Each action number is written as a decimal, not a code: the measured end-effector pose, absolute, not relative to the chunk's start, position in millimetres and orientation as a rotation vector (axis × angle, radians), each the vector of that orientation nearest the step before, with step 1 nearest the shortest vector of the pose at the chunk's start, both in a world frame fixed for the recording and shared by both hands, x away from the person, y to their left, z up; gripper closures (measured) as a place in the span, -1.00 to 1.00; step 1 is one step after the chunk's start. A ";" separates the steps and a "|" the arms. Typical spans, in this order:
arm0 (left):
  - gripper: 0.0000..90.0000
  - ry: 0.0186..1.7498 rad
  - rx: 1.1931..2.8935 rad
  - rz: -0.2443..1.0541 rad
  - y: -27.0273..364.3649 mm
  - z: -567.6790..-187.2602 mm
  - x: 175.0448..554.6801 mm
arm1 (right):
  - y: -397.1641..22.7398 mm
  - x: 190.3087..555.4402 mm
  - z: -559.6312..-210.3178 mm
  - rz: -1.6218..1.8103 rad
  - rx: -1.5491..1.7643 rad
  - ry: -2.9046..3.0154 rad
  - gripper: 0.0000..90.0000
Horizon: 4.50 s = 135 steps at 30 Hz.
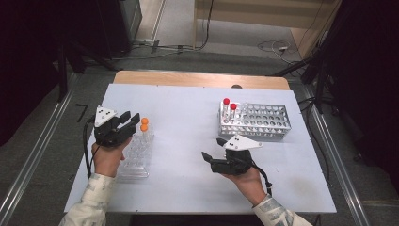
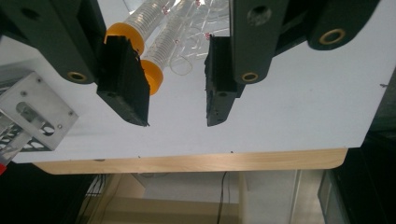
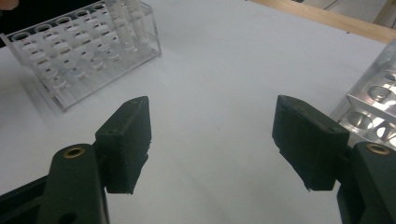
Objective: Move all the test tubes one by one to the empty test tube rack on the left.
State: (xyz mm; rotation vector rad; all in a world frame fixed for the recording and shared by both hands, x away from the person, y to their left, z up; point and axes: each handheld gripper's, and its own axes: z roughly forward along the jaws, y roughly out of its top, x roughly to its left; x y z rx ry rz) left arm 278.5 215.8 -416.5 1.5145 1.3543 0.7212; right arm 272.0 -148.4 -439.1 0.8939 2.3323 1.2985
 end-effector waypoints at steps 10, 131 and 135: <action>-0.13 1.386 1.485 0.738 217.4 -412.1 274.5 | -173.1 283.7 -432.8 1.280 0.982 2.237 -0.37; -0.53 1.191 1.530 0.614 171.3 -375.4 240.7 | -208.1 309.3 -387.0 1.342 1.059 2.019 0.63; -0.52 1.154 1.554 0.599 159.2 -374.4 237.5 | -200.3 303.2 -393.9 1.345 1.042 2.059 0.63</action>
